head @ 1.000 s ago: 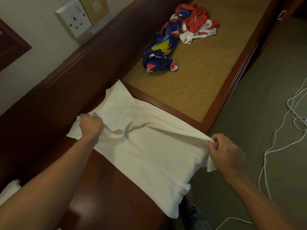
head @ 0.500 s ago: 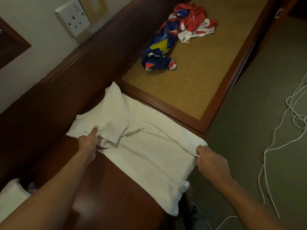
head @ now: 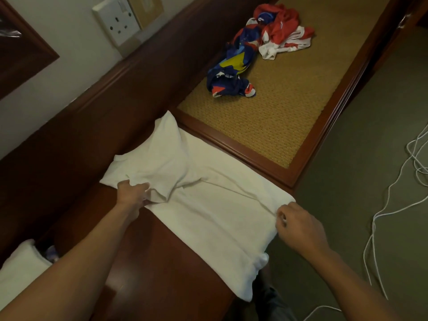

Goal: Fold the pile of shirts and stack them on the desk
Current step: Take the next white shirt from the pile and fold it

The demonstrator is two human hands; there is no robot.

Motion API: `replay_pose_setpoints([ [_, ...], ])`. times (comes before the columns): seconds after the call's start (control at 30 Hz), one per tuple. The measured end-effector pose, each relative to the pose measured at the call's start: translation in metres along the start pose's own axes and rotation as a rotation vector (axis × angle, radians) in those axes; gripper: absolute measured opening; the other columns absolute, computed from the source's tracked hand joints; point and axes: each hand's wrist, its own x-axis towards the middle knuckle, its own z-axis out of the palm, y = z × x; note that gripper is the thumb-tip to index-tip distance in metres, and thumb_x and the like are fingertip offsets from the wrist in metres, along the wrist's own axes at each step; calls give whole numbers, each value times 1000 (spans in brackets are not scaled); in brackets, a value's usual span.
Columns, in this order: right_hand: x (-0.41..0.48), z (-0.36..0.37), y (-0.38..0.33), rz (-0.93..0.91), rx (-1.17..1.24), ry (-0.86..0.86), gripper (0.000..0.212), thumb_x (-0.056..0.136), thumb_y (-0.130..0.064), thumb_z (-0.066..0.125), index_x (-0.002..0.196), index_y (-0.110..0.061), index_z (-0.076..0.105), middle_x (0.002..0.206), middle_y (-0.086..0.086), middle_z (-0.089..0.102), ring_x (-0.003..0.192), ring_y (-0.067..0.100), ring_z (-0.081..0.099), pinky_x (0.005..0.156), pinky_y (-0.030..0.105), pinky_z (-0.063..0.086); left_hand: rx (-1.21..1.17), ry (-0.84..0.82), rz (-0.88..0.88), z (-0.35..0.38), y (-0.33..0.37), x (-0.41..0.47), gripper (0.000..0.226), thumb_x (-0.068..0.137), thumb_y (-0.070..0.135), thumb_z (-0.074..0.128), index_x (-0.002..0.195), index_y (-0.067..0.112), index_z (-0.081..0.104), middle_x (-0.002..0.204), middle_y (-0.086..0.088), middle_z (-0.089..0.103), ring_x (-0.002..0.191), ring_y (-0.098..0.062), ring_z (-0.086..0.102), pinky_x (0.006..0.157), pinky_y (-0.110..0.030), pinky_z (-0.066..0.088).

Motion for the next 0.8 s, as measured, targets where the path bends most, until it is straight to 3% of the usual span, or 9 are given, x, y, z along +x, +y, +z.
replay_pose_setpoints([
  [0.07,4,-4,-15,-18,67,41,17,98,-30,56,111,-25,65,106,-6,59,77,12,62,66,33,57,12,-6,4,-3,-6,5,35,92,2,68,124,5,54,106,-5,61,92,-24,62,70,-43,58],
  [0.17,24,-13,-44,-109,138,59,23,100,-29,57,121,-27,65,112,-8,62,86,9,62,69,26,51,63,42,63,-10,-7,8,57,86,12,76,137,9,52,119,-6,66,107,-27,66,88,-46,58],
  [0.23,47,-19,-65,-178,167,44,26,100,-28,58,124,-27,65,116,-7,63,92,10,62,71,25,46,95,76,94,-13,-8,9,60,87,13,76,140,11,48,121,-7,65,108,-26,64,93,-45,56],
  [0.4,108,-32,-122,-357,180,40,26,97,-25,62,122,-25,68,114,-2,65,99,19,64,78,35,52,342,119,263,-20,-7,10,51,91,15,71,137,12,51,116,-5,60,104,-23,60,95,-40,52],
  [0.53,163,-38,-165,-488,203,6,27,96,-22,64,123,-24,68,111,-2,66,99,16,62,82,36,52,502,135,403,-25,-5,22,43,92,16,70,132,9,57,131,-16,54,114,-30,56,99,-36,46],
  [0.63,217,-35,-196,-554,260,-23,29,96,-14,62,123,-24,68,108,-1,67,96,19,63,83,40,54,529,149,389,-34,-6,38,41,94,18,63,135,12,57,141,-16,51,127,-35,51,108,-48,43],
  [0.7,255,-34,-218,-598,225,-45,34,98,-10,57,127,-26,66,115,0,67,101,19,63,86,40,54,611,125,378,-38,-5,45,42,100,21,54,141,18,52,154,-10,43,141,-33,39,115,-58,33],
  [0.8,308,-38,-252,-723,128,-95,49,97,-5,58,141,-26,56,142,0,55,128,19,52,106,38,45,750,59,330,-41,-9,56,42,104,35,46,146,29,47,163,-1,29,151,-26,23,119,-61,18],
])
